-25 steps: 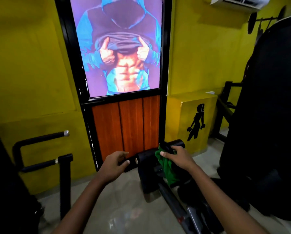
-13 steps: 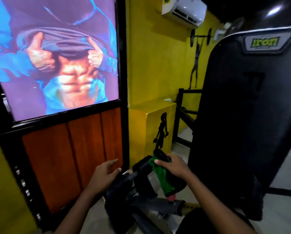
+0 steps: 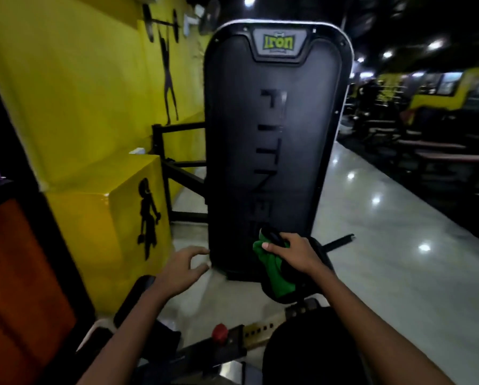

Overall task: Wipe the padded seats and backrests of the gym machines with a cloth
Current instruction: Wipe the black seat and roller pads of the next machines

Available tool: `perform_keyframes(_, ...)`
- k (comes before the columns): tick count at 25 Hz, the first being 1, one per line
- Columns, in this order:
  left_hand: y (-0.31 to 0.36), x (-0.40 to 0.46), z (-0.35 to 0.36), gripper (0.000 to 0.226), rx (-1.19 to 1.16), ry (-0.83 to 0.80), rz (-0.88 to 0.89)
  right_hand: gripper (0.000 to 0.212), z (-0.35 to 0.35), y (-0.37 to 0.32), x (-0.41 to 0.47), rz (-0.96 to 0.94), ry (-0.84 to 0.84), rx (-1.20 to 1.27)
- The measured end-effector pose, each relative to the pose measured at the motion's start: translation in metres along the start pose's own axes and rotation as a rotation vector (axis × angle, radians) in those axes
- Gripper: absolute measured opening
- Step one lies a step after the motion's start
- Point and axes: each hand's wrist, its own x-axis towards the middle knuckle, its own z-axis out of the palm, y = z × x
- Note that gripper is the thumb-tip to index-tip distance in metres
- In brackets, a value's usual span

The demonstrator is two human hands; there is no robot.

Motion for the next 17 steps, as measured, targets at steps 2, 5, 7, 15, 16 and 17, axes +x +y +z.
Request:
perform_keyframes(2, 0.006, 0.029, 0.018, 0.035, -0.018, -0.041, 0.048, 0.040, -0.018, 0.014, 0.012, 0.045, 0.088, -0.002)
perform_keyframes(5, 0.016, 0.069, 0.037, 0.033, -0.029, -0.121, 0.126, 0.036, -0.033, 0.035, 0.023, 0.101, 0.200, 0.023)
perform_keyframes(7, 0.019, 0.091, 0.047, 0.032, -0.065, -0.132, 0.128, 0.038, -0.038, 0.049, 0.022, 0.162, 0.243, 0.046)
perform_keyframes(15, 0.028, 0.168, 0.139, 0.031, -0.185, -0.439, 0.251, 0.040, -0.058, 0.108, 0.006, 0.453, 0.423, 0.064)
perform_keyframes(16, 0.030, 0.176, 0.149, 0.031, -0.195, -0.476, 0.261, 0.039, -0.059, 0.111, 0.007, 0.475, 0.447, 0.056)
perform_keyframes(17, 0.031, 0.188, 0.158, 0.032, -0.205, -0.513, 0.285, 0.038, -0.060, 0.113, 0.011, 0.497, 0.471, 0.044)
